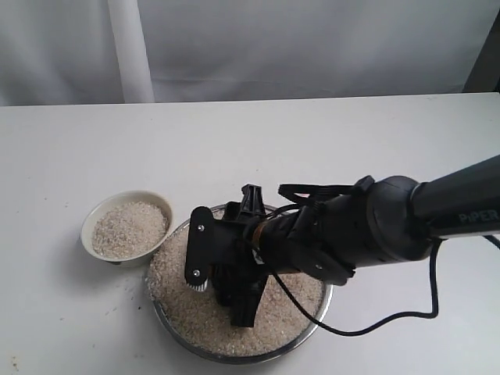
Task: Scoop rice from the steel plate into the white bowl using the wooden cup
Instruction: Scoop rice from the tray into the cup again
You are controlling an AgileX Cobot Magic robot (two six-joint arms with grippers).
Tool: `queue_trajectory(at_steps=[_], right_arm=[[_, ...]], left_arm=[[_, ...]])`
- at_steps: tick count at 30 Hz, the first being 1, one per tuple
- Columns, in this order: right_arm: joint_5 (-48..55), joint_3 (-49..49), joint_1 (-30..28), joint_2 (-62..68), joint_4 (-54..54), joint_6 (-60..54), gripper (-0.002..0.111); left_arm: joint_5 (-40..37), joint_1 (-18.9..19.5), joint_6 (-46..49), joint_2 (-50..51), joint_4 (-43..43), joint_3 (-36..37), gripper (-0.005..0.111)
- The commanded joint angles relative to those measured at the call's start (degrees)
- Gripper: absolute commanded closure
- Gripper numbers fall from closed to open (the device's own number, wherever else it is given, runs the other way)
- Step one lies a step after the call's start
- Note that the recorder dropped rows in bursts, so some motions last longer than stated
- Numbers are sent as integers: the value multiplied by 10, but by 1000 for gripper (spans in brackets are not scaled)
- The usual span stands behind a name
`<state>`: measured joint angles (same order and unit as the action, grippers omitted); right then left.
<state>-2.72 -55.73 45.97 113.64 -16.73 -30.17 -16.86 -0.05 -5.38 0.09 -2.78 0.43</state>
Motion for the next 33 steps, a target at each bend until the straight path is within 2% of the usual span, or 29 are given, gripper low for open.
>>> queue_trajectory(at_steps=[1, 16, 33], right_arm=[[-71, 29, -8, -5, 25, -3, 108], [-226, 87, -14, -7, 95, 2, 108], [-351, 99, -14, -7, 99, 55, 108]], left_arm=[[6, -2, -1, -1, 3, -4, 107], [6, -2, -1, -1, 3, -4, 107], [6, -2, -1, -1, 3, -4, 107]])
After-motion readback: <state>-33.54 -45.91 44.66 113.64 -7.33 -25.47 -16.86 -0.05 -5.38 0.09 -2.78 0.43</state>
